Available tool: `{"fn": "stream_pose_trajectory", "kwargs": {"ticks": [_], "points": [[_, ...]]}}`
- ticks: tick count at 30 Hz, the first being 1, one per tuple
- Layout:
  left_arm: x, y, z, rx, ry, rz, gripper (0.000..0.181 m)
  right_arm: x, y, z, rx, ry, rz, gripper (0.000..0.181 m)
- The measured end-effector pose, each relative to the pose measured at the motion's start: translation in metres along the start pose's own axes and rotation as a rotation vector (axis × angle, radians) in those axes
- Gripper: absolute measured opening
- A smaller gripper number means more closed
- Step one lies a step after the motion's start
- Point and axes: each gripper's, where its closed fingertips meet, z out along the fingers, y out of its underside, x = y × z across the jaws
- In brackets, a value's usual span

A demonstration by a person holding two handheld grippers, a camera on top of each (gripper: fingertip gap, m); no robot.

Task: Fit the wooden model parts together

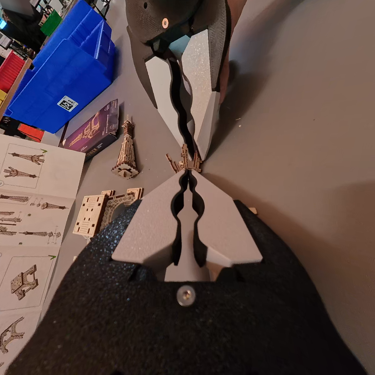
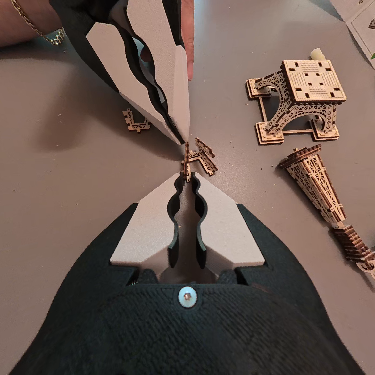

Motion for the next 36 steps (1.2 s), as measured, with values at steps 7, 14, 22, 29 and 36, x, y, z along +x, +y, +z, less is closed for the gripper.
{"fn": "stream_pose_trajectory", "kwargs": {"ticks": [7,14,22,29,36], "points": [[0.001,0.002,-0.018,-0.013,0.017,-0.059,0.0,0.002,0.0,-0.001,0.004,0.038,-0.026,0.021],[0.013,0.02,-0.071,-0.025,0.074,-0.286,0.0,-0.026,-0.019,-0.005,0.065,-0.004,-0.041,0.036],[0.028,0.045,-0.072,-0.16,0.127,-0.451,0.006,-0.021,-0.017,-0.013,0.005,0.049,-0.045,0.033],[0.046,0.027,-0.046,-0.345,0.25,-0.305,0.033,-0.011,0.006,-0.022,-0.121,0.094,-0.02,0.05],[0.036,0.022,-0.039,-0.418,0.14,-0.326,0.025,0.004,-0.006,-0.027,-0.004,0.152,-0.032,0.037]]}}
